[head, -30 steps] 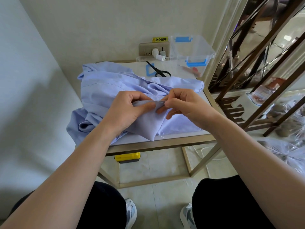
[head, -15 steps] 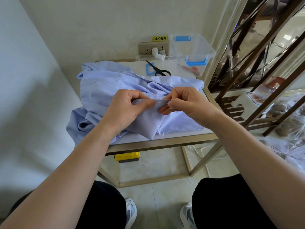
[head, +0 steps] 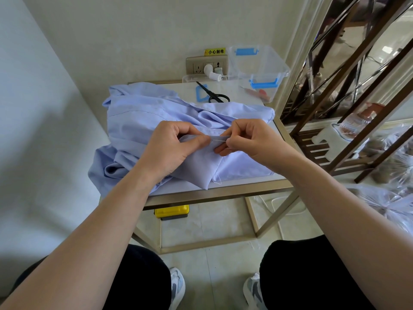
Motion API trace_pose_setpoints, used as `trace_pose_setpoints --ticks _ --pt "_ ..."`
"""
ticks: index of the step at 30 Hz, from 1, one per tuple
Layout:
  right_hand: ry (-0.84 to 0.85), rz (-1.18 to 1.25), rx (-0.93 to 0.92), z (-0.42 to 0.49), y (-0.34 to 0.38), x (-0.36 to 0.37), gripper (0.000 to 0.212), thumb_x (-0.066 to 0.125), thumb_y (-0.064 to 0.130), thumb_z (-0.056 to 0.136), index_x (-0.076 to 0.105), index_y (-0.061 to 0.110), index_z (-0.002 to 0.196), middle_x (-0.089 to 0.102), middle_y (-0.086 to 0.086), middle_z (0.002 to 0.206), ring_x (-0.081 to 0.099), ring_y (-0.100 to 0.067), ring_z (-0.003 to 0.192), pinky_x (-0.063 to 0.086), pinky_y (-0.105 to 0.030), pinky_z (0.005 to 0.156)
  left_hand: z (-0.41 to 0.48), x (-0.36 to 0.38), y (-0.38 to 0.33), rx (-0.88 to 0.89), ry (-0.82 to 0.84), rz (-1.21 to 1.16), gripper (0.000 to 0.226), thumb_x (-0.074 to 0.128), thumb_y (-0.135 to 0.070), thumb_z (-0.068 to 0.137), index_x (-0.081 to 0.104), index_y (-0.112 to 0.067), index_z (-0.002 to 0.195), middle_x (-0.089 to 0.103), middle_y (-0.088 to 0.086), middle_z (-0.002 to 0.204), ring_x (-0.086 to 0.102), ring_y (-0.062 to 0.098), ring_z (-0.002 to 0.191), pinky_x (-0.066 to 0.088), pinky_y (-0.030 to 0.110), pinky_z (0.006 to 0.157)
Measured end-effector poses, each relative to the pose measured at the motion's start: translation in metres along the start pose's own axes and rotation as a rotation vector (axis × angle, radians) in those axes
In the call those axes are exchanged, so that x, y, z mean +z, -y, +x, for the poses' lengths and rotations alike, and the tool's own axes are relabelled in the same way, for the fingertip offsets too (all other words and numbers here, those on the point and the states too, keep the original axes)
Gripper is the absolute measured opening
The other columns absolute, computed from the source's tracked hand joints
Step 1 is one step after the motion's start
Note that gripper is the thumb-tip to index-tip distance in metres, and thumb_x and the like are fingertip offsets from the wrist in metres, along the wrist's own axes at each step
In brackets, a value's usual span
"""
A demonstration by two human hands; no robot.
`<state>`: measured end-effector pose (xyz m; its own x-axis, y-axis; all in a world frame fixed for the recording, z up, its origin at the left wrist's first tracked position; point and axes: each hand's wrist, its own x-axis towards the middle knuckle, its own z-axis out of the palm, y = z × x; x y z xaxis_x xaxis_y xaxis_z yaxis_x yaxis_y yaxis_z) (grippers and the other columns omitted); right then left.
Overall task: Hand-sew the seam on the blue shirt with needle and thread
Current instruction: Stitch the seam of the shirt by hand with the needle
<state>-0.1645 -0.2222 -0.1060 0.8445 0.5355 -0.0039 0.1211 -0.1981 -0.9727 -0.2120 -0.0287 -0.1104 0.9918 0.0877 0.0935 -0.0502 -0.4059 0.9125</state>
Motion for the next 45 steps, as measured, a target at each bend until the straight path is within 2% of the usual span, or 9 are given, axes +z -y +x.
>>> trace_pose_setpoints --ticks 3,7,17,23,28,31,34,41,45 --pt "-0.025 -0.036 0.001 0.0 -0.001 0.0 0.016 0.048 -0.015 0.087 0.056 -0.004 0.079 0.073 -0.02 0.091 0.073 -0.02 0.08 0.058 -0.026 0.078 0.0 0.001 0.0 -0.002 -0.007 -0.003 0.013 0.076 -0.019 0.083 0.071 -0.021 0.07 0.07 -0.004 0.074 0.06 0.005 0.071 0.049 0.019 0.068" --pt "-0.049 -0.067 -0.007 0.001 -0.002 0.002 0.022 0.05 -0.015 0.085 0.053 0.002 0.072 0.072 -0.023 0.092 0.073 -0.025 0.084 0.059 -0.032 0.083 0.0 0.001 0.001 0.005 -0.007 -0.005 0.014 0.077 -0.019 0.082 0.071 -0.02 0.07 0.07 -0.001 0.075 0.059 0.006 0.071 0.048 0.021 0.068" --pt "-0.094 -0.146 -0.028 0.002 -0.006 0.006 0.025 0.053 -0.013 0.084 0.051 0.005 0.068 0.071 -0.024 0.09 0.073 -0.023 0.081 0.059 -0.029 0.081 -0.003 0.002 -0.002 0.037 0.009 0.032 0.01 0.077 -0.02 0.082 0.072 -0.018 0.073 0.071 0.0 0.076 0.06 0.005 0.071 0.048 0.018 0.066" --pt "-0.048 0.014 -0.038 0.002 -0.005 0.001 0.025 0.049 -0.015 0.088 0.052 0.005 0.074 0.071 -0.022 0.087 0.073 -0.026 0.084 0.058 -0.031 0.083 -0.001 0.0 -0.002 -0.014 -0.028 -0.009 0.011 0.074 -0.019 0.085 0.074 -0.026 0.076 0.073 -0.01 0.078 0.063 0.002 0.076 0.05 0.017 0.072" --pt "-0.012 0.088 -0.034 0.0 -0.004 -0.001 0.026 0.05 -0.013 0.091 0.052 0.006 0.074 0.069 -0.011 0.082 0.073 -0.027 0.086 0.057 -0.029 0.083 -0.001 -0.001 -0.003 -0.002 -0.005 -0.031 0.017 0.071 -0.017 0.087 0.074 -0.03 0.077 0.073 -0.017 0.078 0.064 -0.004 0.079 0.05 0.011 0.074" --pt "0.008 0.135 -0.048 0.0 -0.005 -0.002 0.025 0.049 -0.011 0.093 0.052 0.006 0.076 0.067 -0.016 0.086 0.073 -0.027 0.086 0.057 -0.031 0.084 0.0 -0.001 -0.005 -0.011 0.008 -0.062 0.018 0.07 -0.015 0.088 0.073 -0.029 0.076 0.072 -0.018 0.075 0.062 -0.005 0.076 0.048 0.01 0.073" --pt "0.035 0.179 -0.062 0.0 -0.007 -0.003 0.022 0.049 -0.01 0.094 0.053 0.006 0.079 0.064 -0.02 0.087 0.072 -0.026 0.086 0.056 -0.029 0.082 0.0 -0.002 -0.004 -0.042 0.042 -0.105 0.017 0.069 -0.014 0.089 0.074 -0.025 0.078 0.073 -0.013 0.076 0.061 -0.002 0.075 0.047 0.014 0.074" --pt "0.113 0.23 -0.058 0.001 -0.01 -0.007 0.012 0.051 -0.005 0.095 0.056 0.002 0.087 0.071 -0.013 0.081 0.072 -0.025 0.085 0.055 -0.027 0.081 -0.002 -0.005 -0.003 -0.121 0.137 -0.231 0.013 0.063 -0.009 0.091 0.076 -0.012 0.089 0.074 0.008 0.09 0.062 0.015 0.085 0.046 0.03 0.084" --pt "0.144 0.283 -0.069 0.001 -0.012 -0.008 0.006 0.053 0.001 0.093 0.056 0.002 0.088 0.07 -0.011 0.082 0.071 -0.025 0.085 0.055 -0.027 0.081 -0.002 -0.006 -0.003 -0.144 0.18 -0.332 0.012 0.068 -0.013 0.086 0.078 -0.018 0.082 0.073 0.006 0.089 0.061 0.015 0.088 0.045 0.032 0.089"
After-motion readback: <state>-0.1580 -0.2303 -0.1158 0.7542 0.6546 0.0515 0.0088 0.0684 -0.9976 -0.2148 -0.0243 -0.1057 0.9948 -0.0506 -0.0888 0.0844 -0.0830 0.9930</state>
